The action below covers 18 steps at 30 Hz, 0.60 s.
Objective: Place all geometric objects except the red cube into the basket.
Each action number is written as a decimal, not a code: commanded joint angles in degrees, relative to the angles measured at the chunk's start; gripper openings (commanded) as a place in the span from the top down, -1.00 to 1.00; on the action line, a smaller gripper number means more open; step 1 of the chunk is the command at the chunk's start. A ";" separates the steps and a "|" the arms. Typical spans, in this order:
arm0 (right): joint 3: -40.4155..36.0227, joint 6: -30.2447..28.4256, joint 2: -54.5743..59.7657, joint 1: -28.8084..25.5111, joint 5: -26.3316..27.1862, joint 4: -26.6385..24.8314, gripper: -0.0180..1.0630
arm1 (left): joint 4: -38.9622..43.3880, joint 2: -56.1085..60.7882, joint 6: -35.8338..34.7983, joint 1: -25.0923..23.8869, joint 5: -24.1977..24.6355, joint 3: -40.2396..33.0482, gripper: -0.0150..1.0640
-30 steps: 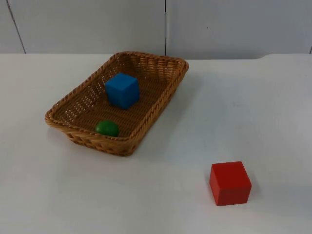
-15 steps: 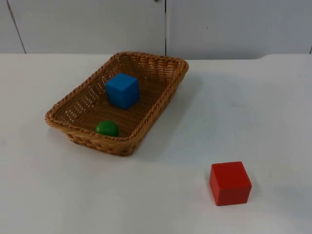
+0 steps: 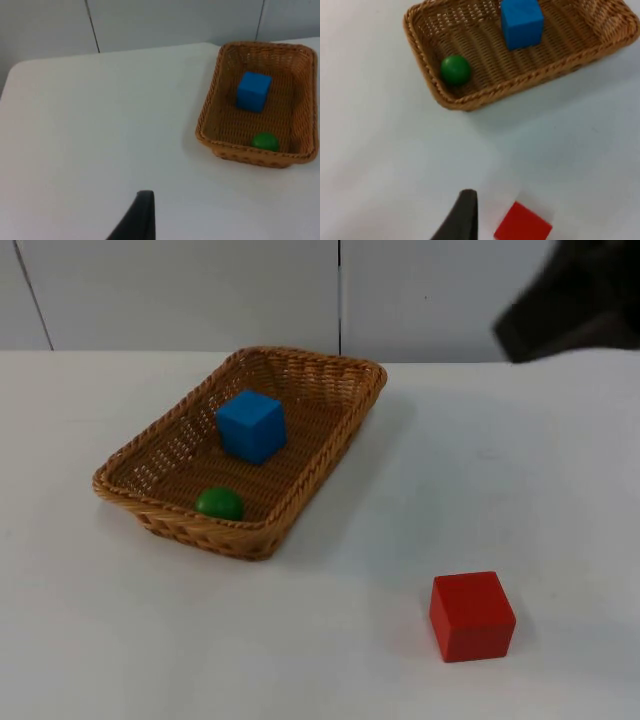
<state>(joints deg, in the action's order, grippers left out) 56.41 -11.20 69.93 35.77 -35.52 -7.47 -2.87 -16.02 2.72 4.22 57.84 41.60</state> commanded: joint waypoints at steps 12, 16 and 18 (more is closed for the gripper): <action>-13.87 2.76 -31.89 0.00 -4.12 -0.21 -0.69 | -4.00 15.44 0.48 -0.30 0.59 -9.51 -0.97; -14.98 4.20 -42.64 0.00 -11.23 1.54 -0.69 | -4.00 16.02 0.38 -0.30 3.84 -13.00 -0.97; -14.98 5.70 -45.05 0.00 -13.20 3.24 -0.69 | -3.87 16.02 0.48 -0.30 3.86 -13.39 -0.97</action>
<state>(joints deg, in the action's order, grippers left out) 41.88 -5.91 25.98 35.77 -47.18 -4.99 -6.19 -0.23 3.07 4.22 61.19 28.70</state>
